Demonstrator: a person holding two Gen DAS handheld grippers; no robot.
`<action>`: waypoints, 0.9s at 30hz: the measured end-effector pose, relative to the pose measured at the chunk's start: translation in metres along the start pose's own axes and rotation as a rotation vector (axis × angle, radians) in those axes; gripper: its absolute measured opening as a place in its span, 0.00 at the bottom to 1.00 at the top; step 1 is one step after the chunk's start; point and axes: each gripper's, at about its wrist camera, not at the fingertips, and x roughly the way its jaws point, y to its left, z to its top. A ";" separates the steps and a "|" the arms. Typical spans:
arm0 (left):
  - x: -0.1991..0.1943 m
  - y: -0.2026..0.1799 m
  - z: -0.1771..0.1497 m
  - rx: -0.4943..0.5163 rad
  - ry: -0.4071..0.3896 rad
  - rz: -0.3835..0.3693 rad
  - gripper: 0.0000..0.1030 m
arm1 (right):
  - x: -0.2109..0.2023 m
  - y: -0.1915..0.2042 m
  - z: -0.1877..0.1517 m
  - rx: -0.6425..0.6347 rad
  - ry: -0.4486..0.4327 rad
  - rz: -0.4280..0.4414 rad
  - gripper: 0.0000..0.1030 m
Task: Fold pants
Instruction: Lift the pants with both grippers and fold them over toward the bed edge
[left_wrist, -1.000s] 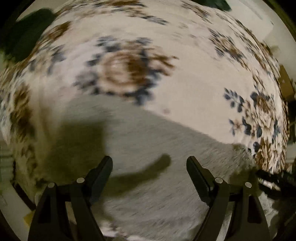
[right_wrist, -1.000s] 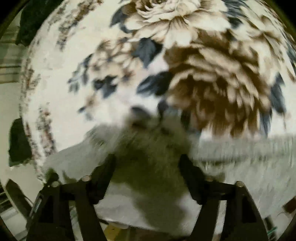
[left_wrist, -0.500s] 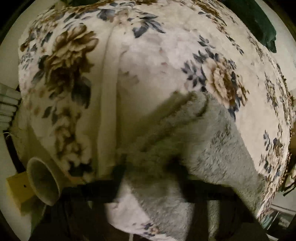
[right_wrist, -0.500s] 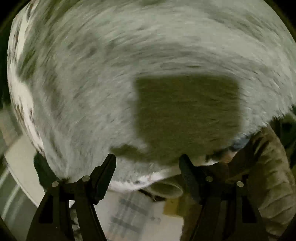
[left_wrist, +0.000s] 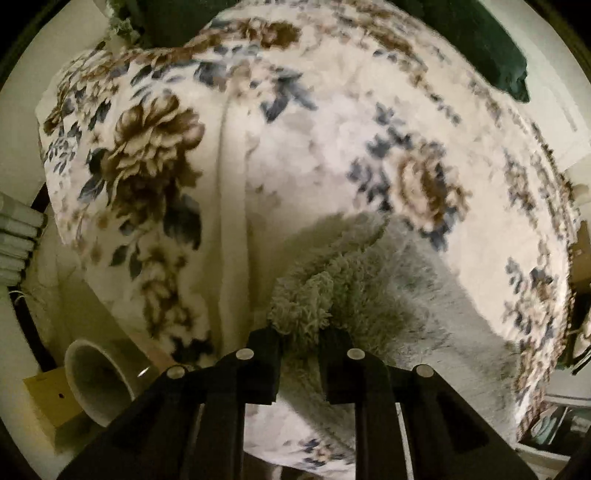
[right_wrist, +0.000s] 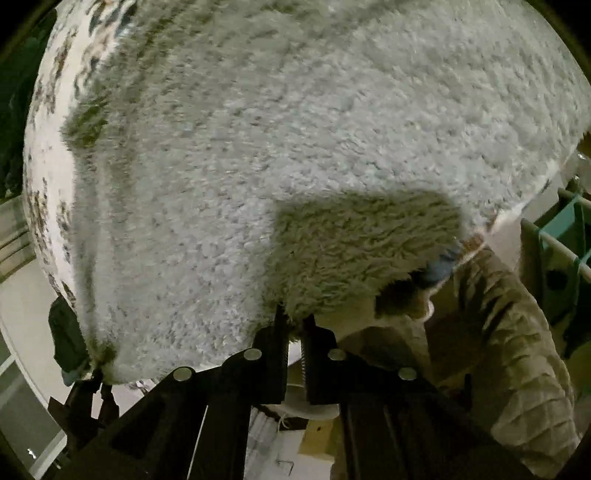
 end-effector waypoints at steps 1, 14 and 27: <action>0.006 0.002 -0.002 0.003 0.013 0.016 0.14 | 0.006 -0.002 -0.001 0.002 -0.001 -0.009 0.06; -0.002 -0.092 -0.057 0.361 0.036 0.132 0.92 | -0.025 -0.034 0.015 -0.073 -0.077 0.101 0.84; 0.002 -0.389 -0.252 0.894 0.061 -0.131 0.92 | -0.255 -0.229 0.138 0.297 -0.583 0.172 0.84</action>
